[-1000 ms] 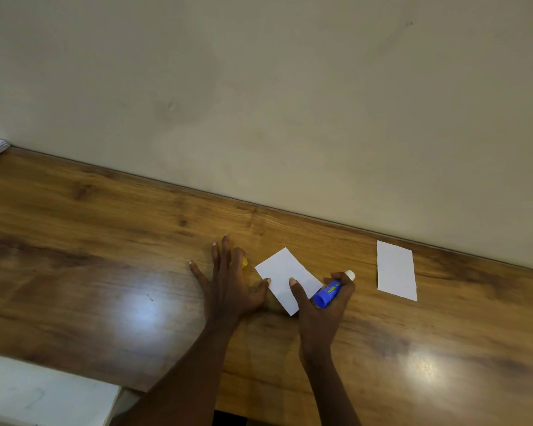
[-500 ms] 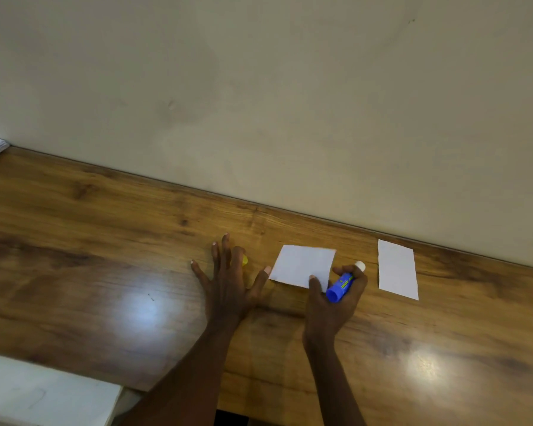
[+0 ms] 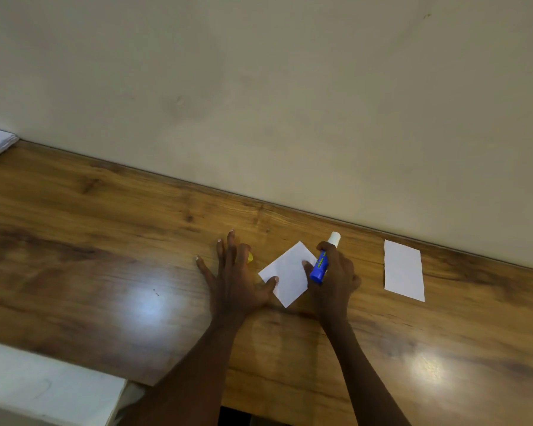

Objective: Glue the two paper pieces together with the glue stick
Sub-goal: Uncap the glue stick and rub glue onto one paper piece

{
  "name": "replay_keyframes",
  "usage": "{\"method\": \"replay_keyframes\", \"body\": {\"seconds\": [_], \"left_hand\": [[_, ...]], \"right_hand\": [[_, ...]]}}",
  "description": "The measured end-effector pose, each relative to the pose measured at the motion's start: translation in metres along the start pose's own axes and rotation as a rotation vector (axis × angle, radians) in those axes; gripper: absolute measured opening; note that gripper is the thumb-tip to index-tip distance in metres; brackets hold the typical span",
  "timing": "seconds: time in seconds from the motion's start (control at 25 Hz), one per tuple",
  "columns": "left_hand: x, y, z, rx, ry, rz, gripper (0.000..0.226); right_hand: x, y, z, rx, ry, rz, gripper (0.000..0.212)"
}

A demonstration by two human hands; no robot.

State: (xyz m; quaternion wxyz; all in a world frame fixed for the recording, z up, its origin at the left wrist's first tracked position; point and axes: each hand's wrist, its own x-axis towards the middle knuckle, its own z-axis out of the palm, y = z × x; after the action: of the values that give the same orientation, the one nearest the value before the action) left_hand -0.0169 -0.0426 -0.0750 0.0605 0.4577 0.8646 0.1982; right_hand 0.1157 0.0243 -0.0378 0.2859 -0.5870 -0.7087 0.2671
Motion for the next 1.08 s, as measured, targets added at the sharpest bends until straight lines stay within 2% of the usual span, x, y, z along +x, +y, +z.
{"method": "replay_keyframes", "body": {"seconds": [0.04,0.12,0.2,0.48,0.72,1.08], "left_hand": [[0.0,0.0,0.0,-0.004,0.004,0.005,0.076],[0.0,-0.001,0.001,0.0,-0.002,0.009,0.079],[0.0,-0.001,0.001,-0.003,-0.008,0.008,0.081],[0.0,-0.001,-0.002,-0.036,-0.029,0.019,0.078],[-0.001,-0.001,-0.002,-0.031,-0.022,0.022,0.077],[0.0,0.0,-0.001,-0.005,-0.036,0.008,0.076]], "right_hand": [[-0.002,-0.003,0.001,0.097,-0.031,-0.037,0.03],[-0.002,-0.013,0.002,0.393,-0.201,-0.009,0.015],[0.001,-0.015,0.004,0.54,-0.347,0.08,0.016],[0.009,-0.015,0.008,0.385,-0.555,-0.053,0.003],[0.015,-0.012,0.008,0.291,-0.55,-0.123,0.007],[0.043,0.003,-0.008,0.203,-0.321,-0.065,0.015]]}}
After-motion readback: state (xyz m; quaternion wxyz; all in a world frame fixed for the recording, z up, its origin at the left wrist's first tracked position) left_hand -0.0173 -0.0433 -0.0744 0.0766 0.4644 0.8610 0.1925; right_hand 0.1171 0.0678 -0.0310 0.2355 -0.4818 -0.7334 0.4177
